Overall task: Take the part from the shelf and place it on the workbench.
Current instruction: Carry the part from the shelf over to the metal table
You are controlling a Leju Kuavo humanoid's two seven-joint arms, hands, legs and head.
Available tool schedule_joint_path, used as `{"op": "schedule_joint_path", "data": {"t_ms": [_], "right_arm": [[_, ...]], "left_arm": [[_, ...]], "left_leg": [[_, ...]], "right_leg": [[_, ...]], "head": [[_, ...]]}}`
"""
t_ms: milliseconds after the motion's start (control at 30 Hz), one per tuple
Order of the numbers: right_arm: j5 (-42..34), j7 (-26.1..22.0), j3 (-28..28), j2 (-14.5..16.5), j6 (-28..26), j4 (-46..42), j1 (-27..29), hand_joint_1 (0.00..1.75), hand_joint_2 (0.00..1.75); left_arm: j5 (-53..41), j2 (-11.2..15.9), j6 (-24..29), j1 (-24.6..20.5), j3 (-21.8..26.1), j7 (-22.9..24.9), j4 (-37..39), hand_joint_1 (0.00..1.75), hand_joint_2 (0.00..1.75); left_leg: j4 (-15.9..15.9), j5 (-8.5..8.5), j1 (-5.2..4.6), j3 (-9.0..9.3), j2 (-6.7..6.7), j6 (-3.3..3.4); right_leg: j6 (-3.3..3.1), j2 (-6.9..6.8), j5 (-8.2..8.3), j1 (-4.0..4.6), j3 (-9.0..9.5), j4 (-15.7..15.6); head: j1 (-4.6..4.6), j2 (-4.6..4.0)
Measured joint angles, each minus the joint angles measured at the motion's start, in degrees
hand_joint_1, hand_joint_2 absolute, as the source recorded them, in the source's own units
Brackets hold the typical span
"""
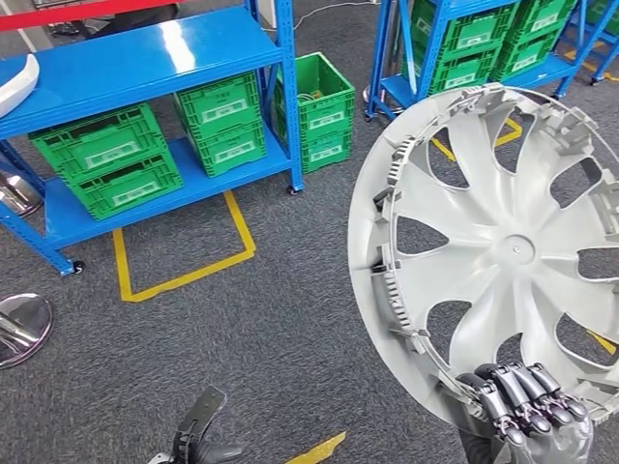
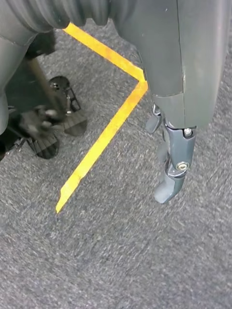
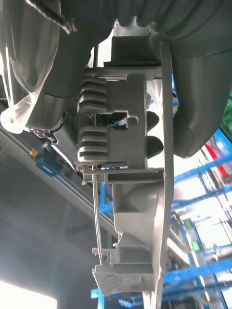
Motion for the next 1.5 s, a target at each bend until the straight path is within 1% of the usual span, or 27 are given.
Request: {"op": "schedule_joint_path", "data": {"t_ms": [33,67,133,200,267,333,367,400,467,533,633,667,733,800,833,867,933,1000,1067,1133,1200,1267,1333,1367,1400,1467,1500], "right_arm": [[0.0,-0.07,-0.21,0.0,0.0,-0.17,0.11,1.75,1.75],[0.01,-0.12,-0.39,0.0,0.0,-0.34,0.23,1.75,1.75],[0.0,-0.16,-0.72,0.0,0.0,-0.77,0.61,1.75,1.75],[-0.02,-0.16,-0.99,0.0,0.0,-1.1,0.84,1.75,1.75],[-0.03,-0.22,-1.21,0.0,0.0,-1.22,0.78,1.75,1.75],[-0.02,-0.28,-1.31,0.0,0.01,-1.25,0.85,1.75,1.75],[-0.05,-0.37,-1.35,0.0,0.01,-1.27,1.0,1.75,1.75],[-0.08,-0.57,-1.47,0.03,0.02,-1.33,1.19,1.75,1.75],[-0.14,-1.45,-2.08,0.21,0.02,-1.64,1.56,1.75,1.75],[-0.15,-2.97,-3.16,0.76,0.02,-2.15,2.14,1.75,1.75],[-0.17,-4.8,-4.72,2.03,0.02,-2.67,3.52,1.75,1.75],[-0.17,-5.18,-5.18,2.49,0.02,-2.82,4.03,1.75,1.75],[-0.15,-6.01,-6.19,3.47,0.02,-3.1,4.95,1.75,1.75],[-0.13,-7.12,-7.26,4.55,0.02,-3.36,5.74,1.75,1.75],[-0.13,-7.7,-7.81,5.09,0.02,-3.53,6.19,1.75,1.75],[-0.12,-8.22,-8.4,5.65,0.02,-3.75,6.69,1.75,1.75],[-0.1,-9.07,-9.68,6.79,0.02,-4.32,7.67,1.75,1.75],[-0.04,-9.71,-11.05,7.98,0.02,-5.0,8.49,1.75,1.75],[0.0,-10.19,-12.47,9.26,0.02,-5.68,9.15,1.75,1.75],[0.0,-10.4,-14.02,10.79,0.01,-6.44,10.07,1.75,1.75],[-0.03,-10.43,-15.56,12.14,0.0,-7.18,11.0,1.75,1.75],[-0.04,-10.68,-16.99,13.17,0.0,-7.68,11.35,1.75,1.75],[0.03,-11.33,-18.44,14.14,0.0,-7.99,11.67,1.75,1.75],[0.06,-11.64,-19.14,14.57,0.0,-8.1,11.96,1.75,1.75],[0.09,-11.92,-19.79,15.0,0.0,-8.2,12.24,1.75,1.75],[0.08,-12.22,-20.99,15.78,0.0,-8.46,12.68,1.75,1.75],[0.07,-12.33,-21.49,16.08,0.0,-8.62,12.81,1.75,1.75]], "left_arm": [[0.0,0.12,0.01,0.05,0.02,-0.02,0.0,0.0,1.75],[0.0,0.21,0.02,0.08,0.04,-0.04,0.0,0.0,1.75],[0.0,0.01,0.02,-0.03,0.05,-0.08,-0.03,0.0,1.75],[-0.01,-0.19,0.02,-0.21,0.12,-0.13,-0.09,0.0,1.75],[-0.02,-0.34,-0.01,-0.04,0.19,-0.17,-0.11,0.0,1.75],[-0.02,-0.39,-0.04,0.24,0.24,-0.17,-0.11,0.0,1.75],[-0.04,-0.41,-0.06,0.28,0.26,-0.17,-0.11,0.0,1.75],[-0.11,-0.44,-0.12,0.26,0.29,-0.18,-0.11,0.0,1.75],[-0.4,-0.41,-0.25,0.21,0.36,-0.15,-0.11,0.0,1.75],[-0.83,-0.32,-0.26,0.24,0.4,-0.01,-0.1,0.0,1.75],[-1.27,-0.35,-0.17,0.33,0.41,0.19,-0.1,0.0,1.75],[-1.37,-0.38,-0.16,0.33,0.42,0.21,-0.11,0.0,1.75],[-1.63,-0.4,-0.19,0.36,0.44,0.21,-0.11,0.0,1.75],[-1.96,-0.41,-0.25,0.59,0.46,0.21,-0.11,0.0,1.75],[-2.13,-0.44,-0.28,0.72,0.47,0.22,-0.11,0.0,1.75],[-2.28,-0.49,-0.29,0.81,0.48,0.24,-0.11,0.0,1.75],[-2.5,-0.56,-0.27,0.86,0.56,0.27,-0.11,0.0,1.75],[-2.76,-0.45,-0.17,0.84,0.79,0.28,-0.1,0.0,1.75],[-3.15,-0.37,-0.01,0.88,1.02,0.35,-0.09,0.0,1.75],[-3.49,-0.55,0.17,0.79,1.25,0.49,-0.09,0.0,1.75],[-3.83,-0.81,0.39,0.61,1.53,0.64,-0.1,0.0,1.75],[-4.21,-0.95,0.6,0.8,1.74,0.8,-0.11,0.0,1.75],[-4.62,-0.98,0.7,1.28,1.84,0.9,-0.11,0.0,1.75],[-4.8,-1.01,0.73,1.44,1.86,0.91,-0.11,0.0,1.75],[-4.94,-1.05,0.75,1.47,1.87,0.91,-0.11,0.0,1.75],[-5.18,-1.14,0.8,1.32,1.94,0.91,-0.11,0.0,1.75],[-5.27,-1.09,0.82,1.26,2.01,0.9,-0.11,0.0,1.75]], "left_leg": [[-1.96,0.3,-0.13,0.98,-1.05,0.47],[-2.72,0.31,-0.21,1.22,-1.29,0.62],[-4.22,0.87,-0.22,1.41,0.02,0.5],[-5.88,1.54,0.24,1.57,1.66,0.41],[-6.33,1.98,0.51,1.26,3.33,0.25],[-6.21,2.15,0.62,0.92,5.1,-0.04],[-6.1,2.19,0.74,0.78,5.9,-0.27],[-5.86,2.15,0.94,0.63,6.63,-0.57],[-4.89,1.74,1.28,0.24,7.8,-1.49],[-3.69,1.3,1.24,-0.27,8.59,-2.56],[-3.06,1.19,1.33,-0.7,9.27,-3.59],[-2.43,0.46,1.51,-0.96,8.58,-3.8],[1.85,-2.98,1.71,-2.57,6.17,-3.96],[9.38,-7.03,1.55,-5.45,4.55,-3.57],[12.3,-8.02,1.38,-6.57,4.3,-3.23],[13.36,-7.84,1.13,-6.92,4.15,-2.73],[9.64,-4.6,0.36,-5.06,3.39,-1.27],[2.93,-0.89,-0.42,-2.1,0.59,0.66],[-0.34,0.52,-0.91,-0.85,-1.32,1.71],[-1.74,0.72,-0.94,-0.46,-0.39,1.73],[-3.82,1.02,-0.59,0.18,1.11,1.42],[-4.8,1.32,-0.36,0.34,2.7,1.04],[-4.77,1.35,-0.31,0.11,4.51,0.9],[-4.72,1.32,-0.23,0.06,5.46,0.72],[-4.66,1.27,-0.1,0.03,6.34,0.47],[-4.19,0.99,0.24,0.04,7.77,-0.39],[-3.82,0.73,0.31,-0.02,8.32,-0.92]], "right_leg": [[0.29,0.62,0.33,-0.23,-0.36,0.04],[0.69,1.24,0.71,-0.47,-0.73,0.02],[1.37,2.09,1.12,-0.7,-1.54,0.02],[1.93,0.23,-0.69,-0.52,-3.31,2.44],[2.72,-2.66,-4.62,-0.88,-6.5,9.33],[3.63,-3.74,-6.95,-1.6,-8.86,15.48],[4.06,-4.0,-6.62,-1.96,-8.56,15.67],[4.51,-4.39,-5.34,-2.32,-7.04,13.51],[5.41,-6.19,-2.51,-2.73,-2.17,5.7],[4.81,-7.24,-1.66,-2.64,0.42,1.25],[2.72,-6.12,-1.6,-2.35,-0.29,1.47],[2.26,-5.66,-1.41,-2.3,-0.55,1.56],[1.48,-4.7,-0.99,-2.16,-0.97,1.58],[0.94,-3.53,-0.66,-1.72,-1.37,1.59],[0.71,-2.83,-0.52,-1.42,-1.53,1.6],[0.52,-2.05,-0.4,-1.08,-1.63,1.6],[0.22,-0.45,-0.2,-0.46,-1.62,1.6],[0.07,0.99,0.02,-0.24,-1.67,1.62],[0.34,2.25,0.39,-0.52,-2.1,1.66],[0.94,3.18,0.74,-0.72,-2.64,1.7],[1.43,1.09,-0.23,-0.6,-3.9,3.0],[2.14,-2.33,-3.44,-0.76,-6.58,8.1],[3.12,-3.57,-6.54,-1.41,-9.47,14.92],[3.58,-3.83,-6.82,-1.79,-9.92,16.45],[4.03,-4.13,-6.08,-2.13,-9.23,15.77],[4.89,-5.71,-3.07,-2.67,-4.75,8.51],[4.96,-6.56,-2.07,-2.72,-2.48,4.89]], "head": [[0.03,0.0],[-0.01,0.0],[-0.35,0.0],[-0.18,0.0],[0.09,0.0],[0.14,0.0],[0.14,0.0],[0.13,0.0],[0.22,0.0],[0.19,0.0],[0.01,0.0],[-0.03,0.0],[-0.18,0.0],[-0.32,0.0],[-0.37,0.0],[-0.38,0.0],[-0.36,0.0],[-0.16,0.0],[-0.14,0.0],[-0.38,0.0],[-0.28,0.0],[0.04,0.0],[0.16,0.0],[0.14,0.0],[0.14,0.0],[0.14,0.0],[0.18,0.0]]}}
